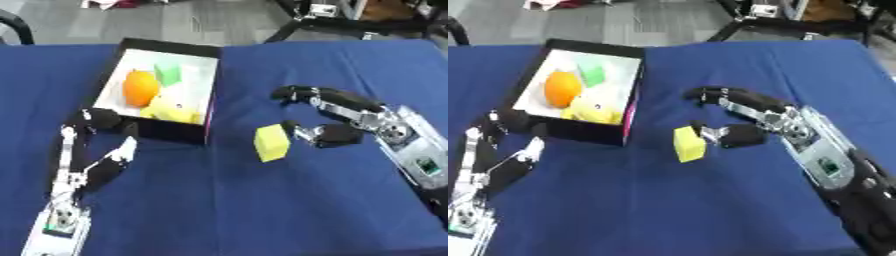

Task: Pick up objects on the table and place them in the box.

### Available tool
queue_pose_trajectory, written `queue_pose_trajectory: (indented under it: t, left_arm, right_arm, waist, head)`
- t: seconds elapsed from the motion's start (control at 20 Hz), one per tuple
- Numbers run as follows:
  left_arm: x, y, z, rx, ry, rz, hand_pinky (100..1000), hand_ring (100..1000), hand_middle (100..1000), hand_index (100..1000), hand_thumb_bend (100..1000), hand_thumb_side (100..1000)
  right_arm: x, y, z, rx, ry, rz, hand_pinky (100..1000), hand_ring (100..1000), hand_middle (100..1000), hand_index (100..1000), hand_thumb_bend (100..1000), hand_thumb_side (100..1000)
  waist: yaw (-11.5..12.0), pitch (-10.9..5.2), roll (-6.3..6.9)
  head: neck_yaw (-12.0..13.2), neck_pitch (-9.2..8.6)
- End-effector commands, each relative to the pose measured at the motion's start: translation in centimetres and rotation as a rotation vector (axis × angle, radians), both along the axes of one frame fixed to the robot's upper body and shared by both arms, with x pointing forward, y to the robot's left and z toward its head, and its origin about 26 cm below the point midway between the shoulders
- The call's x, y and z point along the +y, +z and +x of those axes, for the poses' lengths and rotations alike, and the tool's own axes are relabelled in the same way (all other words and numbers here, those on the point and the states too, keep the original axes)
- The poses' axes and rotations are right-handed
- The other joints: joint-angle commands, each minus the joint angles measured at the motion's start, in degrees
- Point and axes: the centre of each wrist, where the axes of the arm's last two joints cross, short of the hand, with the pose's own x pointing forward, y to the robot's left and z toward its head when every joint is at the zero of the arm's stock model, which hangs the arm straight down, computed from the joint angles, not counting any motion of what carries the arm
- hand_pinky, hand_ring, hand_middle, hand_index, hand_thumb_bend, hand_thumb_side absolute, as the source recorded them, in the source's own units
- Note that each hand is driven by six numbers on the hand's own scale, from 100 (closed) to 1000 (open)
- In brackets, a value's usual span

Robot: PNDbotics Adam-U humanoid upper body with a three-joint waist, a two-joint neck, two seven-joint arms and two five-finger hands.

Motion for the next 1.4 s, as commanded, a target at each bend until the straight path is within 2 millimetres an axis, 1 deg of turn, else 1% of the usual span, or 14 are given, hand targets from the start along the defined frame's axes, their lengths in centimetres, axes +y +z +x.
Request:
queue_pose_trajectory:
  t: [0.05, 0.25, 0.3, 0.45, 0.6, 0.8, 0.85, 0.9, 0.95, 1.05, 1.1, 1.15, 1.3, 1.4]
  left_arm:
    - [0.2, 0.6, 0.1, -0.022, -0.001, 0.012, 737, 767, 584, 554, 310, 100]
    - [0.2, 0.6, 0.1, -0.021, -0.003, 0.011, 738, 767, 584, 554, 310, 100]
    - [0.2, 0.6, 0.1, -0.021, -0.003, 0.011, 738, 767, 584, 554, 310, 100]
    - [0.1, 0.6, 0.1, -0.021, -0.003, 0.011, 738, 767, 584, 554, 310, 100]
    - [0.1, 0.6, 0.1, -0.022, -0.004, 0.01, 738, 767, 583, 554, 311, 100]
    - [0.1, 0.6, 0.1, -0.021, -0.004, 0.01, 738, 767, 583, 554, 311, 100]
    - [0.1, 0.6, 0.1, -0.021, -0.005, 0.01, 738, 767, 583, 554, 311, 100]
    - [0.1, 0.6, 0.1, -0.021, -0.005, 0.01, 738, 767, 583, 554, 311, 100]
    - [0.1, 0.6, 0.1, -0.021, -0.005, 0.01, 738, 767, 583, 554, 312, 100]
    - [0.1, 0.6, 0.1, -0.021, -0.006, 0.01, 738, 767, 583, 554, 312, 100]
    - [0.1, 0.6, 0.1, -0.021, -0.007, 0.01, 738, 767, 583, 554, 312, 100]
    - [0.1, 0.6, 0.1, -0.021, -0.007, 0.01, 738, 767, 583, 554, 313, 100]
    - [0.1, 0.6, 0.1, -0.021, -0.006, 0.009, 738, 767, 583, 554, 313, 100]
    - [0.1, 0.6, 0.1, -0.021, -0.006, 0.009, 738, 767, 582, 554, 312, 100]
  right_arm:
    - [0.0, -0.5, 0.6, -0.05, 0.004, -0.072, 926, 882, 964, 987, 100, 809]
    - [0.2, -1.6, 1.1, -0.109, 0.004, -0.155, 939, 891, 963, 992, 100, 746]
    - [0.3, -1.8, 1.2, -0.121, 0.003, -0.17, 944, 894, 962, 994, 100, 718]
    - [0.3, -2.3, 1.6, -0.152, -0.003, -0.206, 949, 897, 958, 995, 100, 686]
    - [0.2, -2.6, 1.9, -0.177, -0.012, -0.227, 952, 897, 953, 995, 100, 656]
    - [0.2, -2.9, 2.1, -0.193, -0.017, -0.237, 952, 897, 953, 995, 100, 656]
    - [0.2, -2.9, 2.2, -0.195, -0.02, -0.241, 951, 891, 904, 990, 100, 598]
    - [0.2, -2.9, 2.3, -0.197, -0.023, -0.246, 951, 891, 904, 990, 100, 598]
    - [0.2, -2.9, 2.4, -0.199, -0.024, -0.25, 948, 879, 841, 980, 100, 524]
    - [0.3, -2.9, 2.5, -0.207, -0.027, -0.254, 944, 863, 779, 964, 100, 399]
    - [0.3, -2.9, 2.6, -0.211, -0.028, -0.254, 940, 853, 752, 952, 100, 325]
    - [0.3, -2.8, 2.6, -0.218, -0.032, -0.25, 934, 840, 702, 933, 100, 237]
    - [0.4, -2.5, 2.7, -0.24, -0.046, -0.228, 915, 798, 589, 892, 100, 230]
    - [0.4, -2.2, 2.8, -0.255, -0.058, -0.199, 900, 772, 546, 866, 100, 221]
  waist:
    - [0.0, -1.6, -0.21]
    - [0.0, -1.69, -0.15]
    - [0.0, -1.7, -0.13]
    - [0.0, -1.72, -0.06]
    - [0.0, -1.72, -0.02]
    - [0.0, -1.71, -0.01]
    - [0.1, -1.7, -0.01]
    - [0.1, -1.7, -0.01]
    - [0.1, -1.69, -0.02]
    - [0.1, -1.68, -0.03]
    - [0.1, -1.68, -0.04]
    - [0.2, -1.68, -0.05]
    - [0.2, -1.69, -0.07]
    - [0.2, -1.7, -0.07]
  head:
    - [-0.3, -0.11]
    - [-0.5, -0.11]
    - [-0.6, -0.11]
    - [-0.6, -0.11]
    - [-0.7, -0.11]
    - [-0.7, -0.11]
    - [-0.8, -0.11]
    - [-0.8, -0.11]
    - [-0.9, -0.11]
    - [-0.9, -0.11]
    - [-0.9, -0.11]
    - [-0.9, -0.11]
    - [-0.9, -0.11]
    - [-0.9, -0.11]
